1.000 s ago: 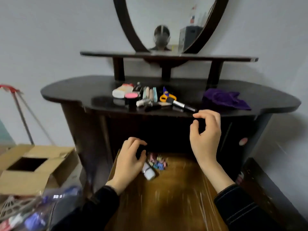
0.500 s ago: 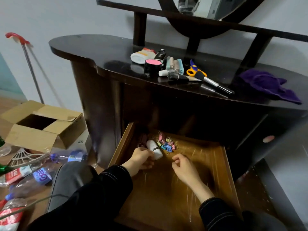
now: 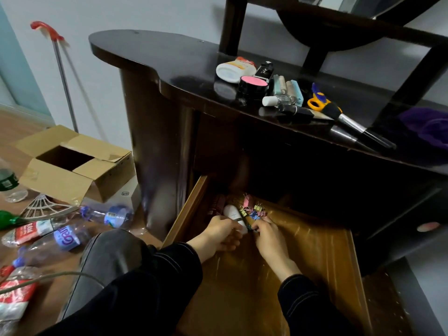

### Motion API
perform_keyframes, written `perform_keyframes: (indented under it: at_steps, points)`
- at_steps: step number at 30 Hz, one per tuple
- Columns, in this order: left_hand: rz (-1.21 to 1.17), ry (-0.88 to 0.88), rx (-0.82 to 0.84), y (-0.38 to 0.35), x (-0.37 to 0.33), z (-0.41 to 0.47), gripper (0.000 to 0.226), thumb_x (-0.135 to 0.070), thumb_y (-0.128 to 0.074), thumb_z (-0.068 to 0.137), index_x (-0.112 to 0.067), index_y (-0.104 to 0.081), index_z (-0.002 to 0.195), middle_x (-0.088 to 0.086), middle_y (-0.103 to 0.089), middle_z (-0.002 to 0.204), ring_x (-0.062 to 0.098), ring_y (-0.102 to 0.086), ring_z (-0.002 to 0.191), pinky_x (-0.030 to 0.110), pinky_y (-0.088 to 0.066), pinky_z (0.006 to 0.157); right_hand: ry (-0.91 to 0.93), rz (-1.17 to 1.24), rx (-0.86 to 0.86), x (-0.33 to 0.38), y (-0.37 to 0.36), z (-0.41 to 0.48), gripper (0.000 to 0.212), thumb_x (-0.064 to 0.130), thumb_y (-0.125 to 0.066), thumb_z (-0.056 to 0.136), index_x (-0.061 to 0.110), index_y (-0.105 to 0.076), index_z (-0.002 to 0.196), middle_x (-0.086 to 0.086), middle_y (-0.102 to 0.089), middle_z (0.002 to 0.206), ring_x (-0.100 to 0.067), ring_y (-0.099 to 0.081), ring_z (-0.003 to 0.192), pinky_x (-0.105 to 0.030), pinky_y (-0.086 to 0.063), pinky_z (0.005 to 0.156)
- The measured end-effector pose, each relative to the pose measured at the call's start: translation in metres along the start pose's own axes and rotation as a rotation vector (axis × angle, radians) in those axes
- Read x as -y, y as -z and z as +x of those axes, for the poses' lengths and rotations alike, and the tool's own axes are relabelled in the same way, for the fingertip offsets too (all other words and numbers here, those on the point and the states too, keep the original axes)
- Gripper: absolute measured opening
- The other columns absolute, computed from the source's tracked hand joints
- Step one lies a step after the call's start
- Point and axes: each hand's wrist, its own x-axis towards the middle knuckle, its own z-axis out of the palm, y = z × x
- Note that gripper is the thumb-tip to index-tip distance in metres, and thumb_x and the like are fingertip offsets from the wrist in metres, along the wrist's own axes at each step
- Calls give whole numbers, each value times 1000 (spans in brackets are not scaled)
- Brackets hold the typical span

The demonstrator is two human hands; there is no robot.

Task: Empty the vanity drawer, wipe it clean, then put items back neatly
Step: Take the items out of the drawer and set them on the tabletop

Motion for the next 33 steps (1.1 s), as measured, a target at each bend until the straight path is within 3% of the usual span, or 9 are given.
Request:
perform_keyframes:
  at_steps: [3,9,13,18,20,23,25,29,33]
  points:
    - [37,-12,21,-5,2,-4,21,-11,-62,94,1,-62,112,16,-66,90,25,-62,67,31,-52,58,-117,269,-22,-4,7,-10,22,4,-62,96,17,-73,110,0,-70,112,-16,-68,101,-25,-56,78]
    - [-92,135,91,-17,9,-5,32,-21,-47,104,4,-56,121,24,-65,104,36,-66,81,43,-57,68,-267,978,15,5,29,-46,12,3,-71,90,14,-74,93,-9,-74,86,-8,-67,59,-22,-54,56]
    - [-299,227,145,-18,11,-4,38,-30,-36,107,2,-55,111,23,-57,105,36,-61,85,43,-55,66,-144,900,102,21,27,-51,14,8,-69,90,21,-71,92,-3,-73,88,-5,-62,58,-14,-43,47]
    - [-310,181,10,-11,9,2,32,-23,-42,103,-1,-60,90,17,-60,86,25,-53,69,31,-44,57,-194,856,-25,12,23,-45,11,20,-62,98,28,-70,98,4,-73,99,-6,-63,60,-18,-47,52]
    - [-291,174,-11,-10,6,3,33,-23,-43,102,-1,-63,88,16,-59,84,23,-52,67,30,-43,55,-232,794,-53,5,19,-39,17,16,-58,100,29,-65,108,5,-69,113,-10,-67,74,-21,-53,58]
    - [-286,178,-25,-8,5,4,32,-23,-43,101,-3,-64,88,15,-59,84,23,-53,66,29,-44,54,-182,594,9,-2,7,-26,38,12,-53,102,28,-56,136,8,-56,138,-19,-61,118,-34,-57,90]
    - [-285,180,-27,-7,5,4,30,-23,-43,100,-4,-64,89,14,-59,85,23,-53,67,29,-45,55,-90,468,53,-1,-1,-19,50,8,-50,102,31,-49,146,11,-44,151,-16,-52,131,-26,-49,93]
    - [-300,190,-23,-6,5,4,27,-19,-45,98,-3,-64,88,15,-59,84,24,-54,69,30,-46,57,48,296,104,-2,-15,-11,59,0,-48,98,34,-47,146,15,-37,152,-13,-54,123,-24,-52,86]
    - [-310,198,-22,-7,2,0,24,-18,-46,99,-4,-62,88,16,-62,87,24,-55,70,30,-46,57,98,108,70,-6,-21,-11,47,5,-55,96,31,-54,135,14,-43,138,-11,-61,95,-17,-47,58]
